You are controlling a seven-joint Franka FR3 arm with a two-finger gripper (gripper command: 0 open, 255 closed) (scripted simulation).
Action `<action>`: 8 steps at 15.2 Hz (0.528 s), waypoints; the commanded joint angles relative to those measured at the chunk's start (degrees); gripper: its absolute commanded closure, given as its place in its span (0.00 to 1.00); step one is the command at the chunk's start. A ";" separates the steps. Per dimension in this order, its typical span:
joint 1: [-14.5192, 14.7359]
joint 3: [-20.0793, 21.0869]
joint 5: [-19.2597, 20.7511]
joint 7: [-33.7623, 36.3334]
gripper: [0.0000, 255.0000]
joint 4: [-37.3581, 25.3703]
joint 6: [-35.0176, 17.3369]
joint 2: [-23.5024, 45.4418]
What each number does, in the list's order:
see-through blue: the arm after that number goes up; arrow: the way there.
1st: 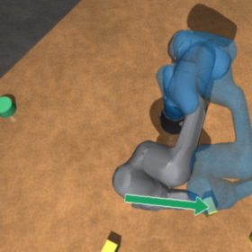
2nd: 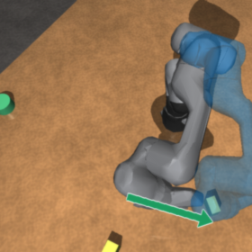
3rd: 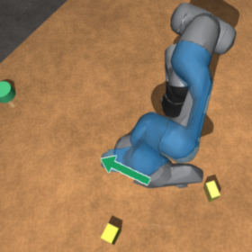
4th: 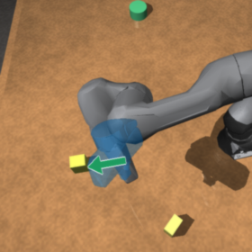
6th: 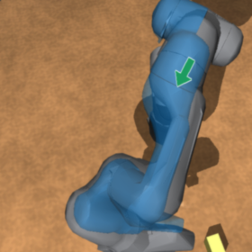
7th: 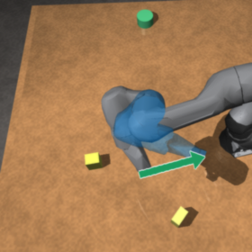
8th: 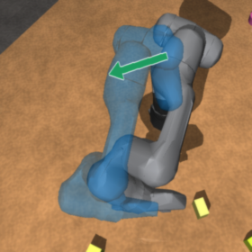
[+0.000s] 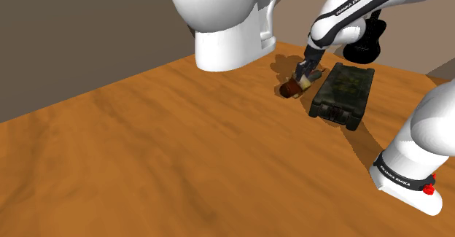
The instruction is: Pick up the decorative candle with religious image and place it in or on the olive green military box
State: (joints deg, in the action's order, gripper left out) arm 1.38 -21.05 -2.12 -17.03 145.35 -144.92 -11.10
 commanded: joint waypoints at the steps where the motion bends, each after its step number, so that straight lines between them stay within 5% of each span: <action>1: -0.28 0.17 0.69 0.50 1.00 -0.82 1.85 -1.13; 8: -0.91 1.03 2.45 2.19 1.00 -3.44 7.84 -4.68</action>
State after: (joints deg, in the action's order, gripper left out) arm 0.48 -20.15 0.23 -15.04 142.48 -137.84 -15.51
